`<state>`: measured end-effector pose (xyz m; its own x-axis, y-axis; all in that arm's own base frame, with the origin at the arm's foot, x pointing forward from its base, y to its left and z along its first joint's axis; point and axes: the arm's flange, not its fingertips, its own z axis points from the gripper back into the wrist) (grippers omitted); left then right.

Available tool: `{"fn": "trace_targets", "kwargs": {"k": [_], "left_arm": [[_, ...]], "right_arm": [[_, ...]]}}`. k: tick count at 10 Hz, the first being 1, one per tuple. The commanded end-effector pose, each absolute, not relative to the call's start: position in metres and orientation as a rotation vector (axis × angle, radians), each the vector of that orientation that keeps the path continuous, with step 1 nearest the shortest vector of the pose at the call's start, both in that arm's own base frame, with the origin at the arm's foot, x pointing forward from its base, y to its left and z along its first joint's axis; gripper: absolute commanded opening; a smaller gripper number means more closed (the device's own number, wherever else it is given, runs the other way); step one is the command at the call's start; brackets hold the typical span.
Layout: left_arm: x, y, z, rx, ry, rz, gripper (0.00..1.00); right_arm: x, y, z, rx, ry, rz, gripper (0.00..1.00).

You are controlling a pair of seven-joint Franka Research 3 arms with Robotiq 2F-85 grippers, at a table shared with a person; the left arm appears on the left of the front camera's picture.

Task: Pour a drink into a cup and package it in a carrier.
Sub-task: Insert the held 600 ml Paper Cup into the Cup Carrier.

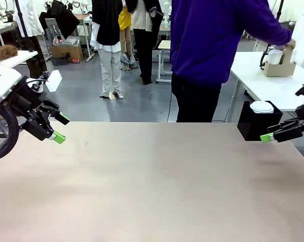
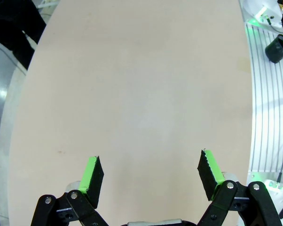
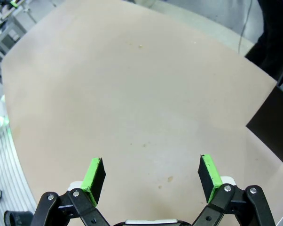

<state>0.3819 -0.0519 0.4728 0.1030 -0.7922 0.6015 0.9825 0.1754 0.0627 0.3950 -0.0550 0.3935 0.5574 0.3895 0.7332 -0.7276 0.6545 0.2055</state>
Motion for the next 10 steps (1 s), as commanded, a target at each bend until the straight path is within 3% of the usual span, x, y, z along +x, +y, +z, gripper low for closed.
{"fn": "trace_targets", "kwargs": {"k": [1,10], "left_arm": [[0.3813,-0.0505,0.4740,-0.411,-0.588,-1.372,1.00],[0.3813,-0.0505,0.4740,-0.411,-0.588,-1.372,1.00]], "right_arm": [[0.3946,-0.0567,0.3941,0.519,-0.713,0.712,1.00],[0.3946,-0.0567,0.3941,0.519,-0.713,0.712,1.00]]}}
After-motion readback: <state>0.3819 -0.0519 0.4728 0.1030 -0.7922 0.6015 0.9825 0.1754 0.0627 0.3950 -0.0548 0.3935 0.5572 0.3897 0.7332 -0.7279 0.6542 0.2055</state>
